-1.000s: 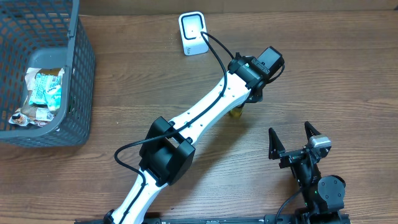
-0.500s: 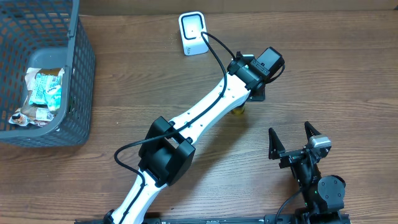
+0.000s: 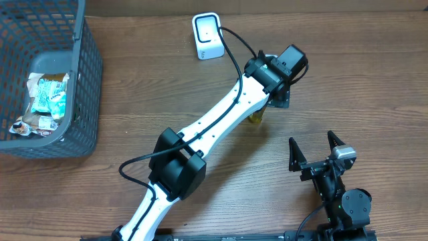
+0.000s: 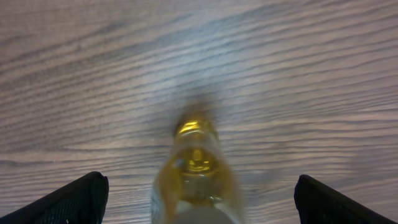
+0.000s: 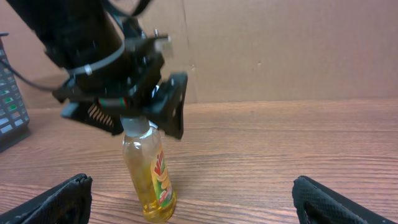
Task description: Scan the item barcode
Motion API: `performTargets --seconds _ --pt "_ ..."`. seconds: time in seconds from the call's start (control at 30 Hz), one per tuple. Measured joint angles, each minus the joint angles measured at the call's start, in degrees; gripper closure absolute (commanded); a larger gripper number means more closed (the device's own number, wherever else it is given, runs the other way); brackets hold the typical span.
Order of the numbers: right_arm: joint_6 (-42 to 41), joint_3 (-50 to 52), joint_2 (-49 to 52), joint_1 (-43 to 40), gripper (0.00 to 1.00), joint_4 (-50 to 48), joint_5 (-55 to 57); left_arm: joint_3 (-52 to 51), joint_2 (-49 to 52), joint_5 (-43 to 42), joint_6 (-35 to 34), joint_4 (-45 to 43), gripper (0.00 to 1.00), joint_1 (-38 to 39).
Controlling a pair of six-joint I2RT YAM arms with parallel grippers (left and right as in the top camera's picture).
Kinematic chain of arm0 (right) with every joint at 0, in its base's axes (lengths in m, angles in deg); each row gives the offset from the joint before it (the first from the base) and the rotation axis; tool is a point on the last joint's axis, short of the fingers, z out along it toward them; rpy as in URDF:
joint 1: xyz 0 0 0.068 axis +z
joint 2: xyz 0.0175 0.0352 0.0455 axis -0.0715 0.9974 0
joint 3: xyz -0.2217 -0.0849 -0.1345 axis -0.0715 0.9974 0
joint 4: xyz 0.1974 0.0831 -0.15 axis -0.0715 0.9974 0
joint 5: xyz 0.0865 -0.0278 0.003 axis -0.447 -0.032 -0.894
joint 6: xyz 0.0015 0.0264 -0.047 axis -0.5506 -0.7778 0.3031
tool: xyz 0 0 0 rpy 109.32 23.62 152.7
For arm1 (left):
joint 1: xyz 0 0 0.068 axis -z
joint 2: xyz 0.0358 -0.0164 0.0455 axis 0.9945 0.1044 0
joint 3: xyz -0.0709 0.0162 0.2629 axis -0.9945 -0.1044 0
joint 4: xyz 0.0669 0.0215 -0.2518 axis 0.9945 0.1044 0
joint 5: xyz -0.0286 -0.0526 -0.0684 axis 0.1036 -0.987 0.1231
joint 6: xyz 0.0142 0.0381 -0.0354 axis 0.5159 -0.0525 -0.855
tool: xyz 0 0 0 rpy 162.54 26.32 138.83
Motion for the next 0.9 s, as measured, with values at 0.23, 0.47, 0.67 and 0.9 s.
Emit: performTargets --seconds 0.23,0.47,0.67,0.9 --pt "0.0 0.0 0.0 0.0 0.0 0.0 0.0 1.7 -0.7 -1.8 2.4 0.3 0.0 -0.3" --pt "0.0 0.0 0.0 0.0 0.0 0.0 0.0 8.3 -0.9 -2.5 4.7 5.4 0.0 -2.3" --pt "0.0 0.0 0.0 0.0 0.0 0.0 0.0 13.5 -2.0 -2.5 4.9 12.3 0.0 -5.0" --pt "0.0 0.0 0.0 0.0 0.0 0.0 0.0 15.9 -2.8 -2.6 9.3 21.4 0.0 -9.5"
